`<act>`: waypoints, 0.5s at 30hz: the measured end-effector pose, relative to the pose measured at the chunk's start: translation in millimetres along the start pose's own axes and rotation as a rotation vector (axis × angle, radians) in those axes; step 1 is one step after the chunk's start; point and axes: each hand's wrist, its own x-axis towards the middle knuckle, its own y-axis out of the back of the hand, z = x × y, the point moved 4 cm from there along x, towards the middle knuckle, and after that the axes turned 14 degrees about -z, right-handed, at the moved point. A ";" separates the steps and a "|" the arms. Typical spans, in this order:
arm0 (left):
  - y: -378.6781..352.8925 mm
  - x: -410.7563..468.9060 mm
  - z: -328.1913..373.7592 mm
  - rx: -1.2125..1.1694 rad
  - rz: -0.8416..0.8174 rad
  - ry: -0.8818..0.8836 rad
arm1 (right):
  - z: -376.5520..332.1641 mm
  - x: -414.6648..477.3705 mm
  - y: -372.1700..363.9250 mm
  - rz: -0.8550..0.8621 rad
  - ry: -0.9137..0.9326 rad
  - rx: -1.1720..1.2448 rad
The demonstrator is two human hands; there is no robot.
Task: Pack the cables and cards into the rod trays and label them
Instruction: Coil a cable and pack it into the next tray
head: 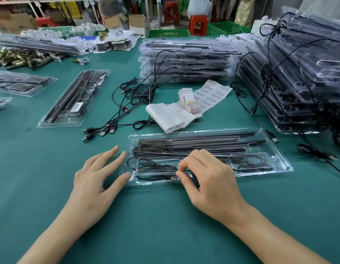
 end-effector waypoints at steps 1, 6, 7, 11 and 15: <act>0.4 -1.1 0.1 -0.021 0.021 0.000 | 0.4 0.1 0.1 0.000 0.001 0.002; -5.6 -5.6 8.7 0.096 -0.009 -0.084 | 0.5 -0.3 0.8 -0.005 0.000 0.002; -6.7 -7.2 10.1 0.141 -0.020 -0.090 | 0.1 -0.4 0.8 -0.009 -0.001 0.000; -11.1 -15.8 15.0 0.307 -0.006 -0.104 | -3.1 0.4 1.3 -0.035 -0.003 -0.042; -10.7 -22.2 18.1 0.392 0.144 -0.146 | -5.2 0.5 2.2 -0.064 -0.008 -0.087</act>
